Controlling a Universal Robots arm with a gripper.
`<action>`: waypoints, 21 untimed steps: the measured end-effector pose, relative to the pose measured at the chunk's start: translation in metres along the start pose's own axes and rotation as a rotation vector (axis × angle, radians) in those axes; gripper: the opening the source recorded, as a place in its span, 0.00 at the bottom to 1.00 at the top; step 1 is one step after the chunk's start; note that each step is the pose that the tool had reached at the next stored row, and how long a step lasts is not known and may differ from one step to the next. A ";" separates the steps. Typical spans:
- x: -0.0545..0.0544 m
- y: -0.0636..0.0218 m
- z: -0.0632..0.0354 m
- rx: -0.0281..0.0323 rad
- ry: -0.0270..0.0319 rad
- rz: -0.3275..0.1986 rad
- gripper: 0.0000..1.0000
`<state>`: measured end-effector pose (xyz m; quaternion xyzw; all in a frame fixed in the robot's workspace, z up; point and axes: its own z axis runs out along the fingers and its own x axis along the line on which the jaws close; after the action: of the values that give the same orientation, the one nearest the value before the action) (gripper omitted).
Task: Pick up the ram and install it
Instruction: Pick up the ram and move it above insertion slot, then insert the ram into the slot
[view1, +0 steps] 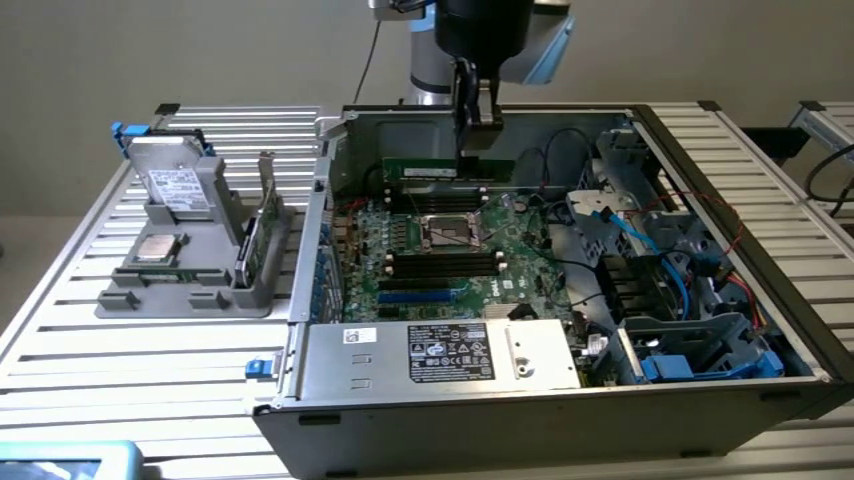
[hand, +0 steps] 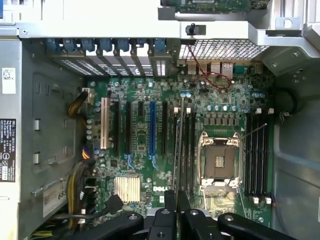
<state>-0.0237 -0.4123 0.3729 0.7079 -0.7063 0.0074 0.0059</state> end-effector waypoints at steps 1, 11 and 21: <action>-0.004 0.0000 0.0013 0.0004 0.0005 -0.001 0.13; -0.021 0.0001 0.0148 0.0092 0.0024 -0.008 0.13; -0.026 0.0001 0.0272 0.0134 0.0029 -0.015 0.13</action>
<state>-0.0238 -0.3864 0.3452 0.7131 -0.7009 0.0131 0.0022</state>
